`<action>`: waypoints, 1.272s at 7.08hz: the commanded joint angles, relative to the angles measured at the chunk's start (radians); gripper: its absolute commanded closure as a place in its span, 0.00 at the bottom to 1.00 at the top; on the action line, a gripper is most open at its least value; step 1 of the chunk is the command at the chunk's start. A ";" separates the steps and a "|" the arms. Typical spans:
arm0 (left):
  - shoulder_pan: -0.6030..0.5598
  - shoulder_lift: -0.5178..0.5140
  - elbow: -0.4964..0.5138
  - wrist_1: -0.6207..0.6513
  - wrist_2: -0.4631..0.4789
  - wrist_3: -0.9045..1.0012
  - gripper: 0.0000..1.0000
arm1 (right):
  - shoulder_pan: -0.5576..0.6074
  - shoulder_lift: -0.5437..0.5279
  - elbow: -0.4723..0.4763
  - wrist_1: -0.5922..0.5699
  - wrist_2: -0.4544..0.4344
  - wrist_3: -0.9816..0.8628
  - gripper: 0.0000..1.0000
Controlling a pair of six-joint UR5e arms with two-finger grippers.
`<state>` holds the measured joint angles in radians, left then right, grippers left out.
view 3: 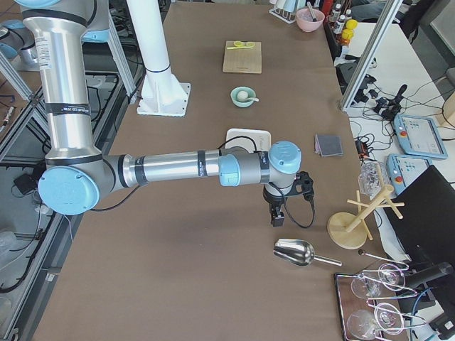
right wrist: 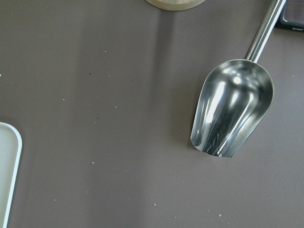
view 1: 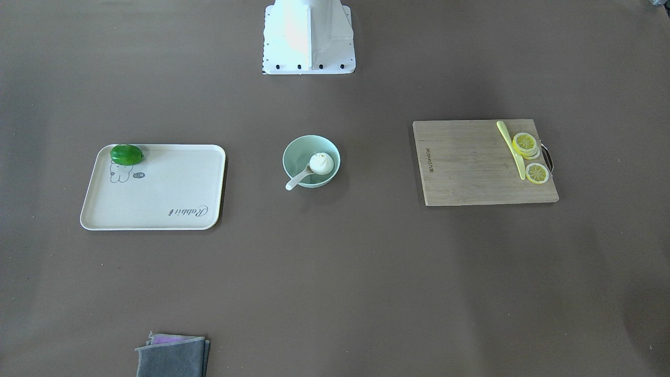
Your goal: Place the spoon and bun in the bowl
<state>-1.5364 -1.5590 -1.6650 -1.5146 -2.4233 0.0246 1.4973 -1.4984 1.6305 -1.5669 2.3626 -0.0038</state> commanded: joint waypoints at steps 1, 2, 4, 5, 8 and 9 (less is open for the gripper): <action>-0.004 -0.009 0.014 -0.001 0.035 -0.002 0.02 | -0.003 -0.011 -0.009 0.002 0.001 0.002 0.00; -0.004 -0.012 0.027 -0.001 0.035 -0.002 0.02 | -0.003 -0.011 -0.006 0.002 0.004 0.002 0.00; -0.005 -0.019 0.024 0.000 0.035 -0.005 0.02 | -0.003 -0.006 -0.011 0.004 0.000 0.001 0.00; -0.005 -0.023 0.024 0.001 0.035 -0.005 0.02 | -0.003 -0.008 -0.011 0.002 0.001 0.002 0.00; -0.005 -0.024 0.024 0.000 0.094 0.000 0.02 | -0.003 -0.011 -0.008 0.004 0.003 0.002 0.00; -0.005 -0.024 0.022 -0.001 0.095 -0.002 0.02 | -0.003 -0.011 -0.009 0.002 0.003 0.001 0.00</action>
<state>-1.5416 -1.5824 -1.6418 -1.5147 -2.3435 0.0235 1.4944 -1.5093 1.6231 -1.5638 2.3653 -0.0018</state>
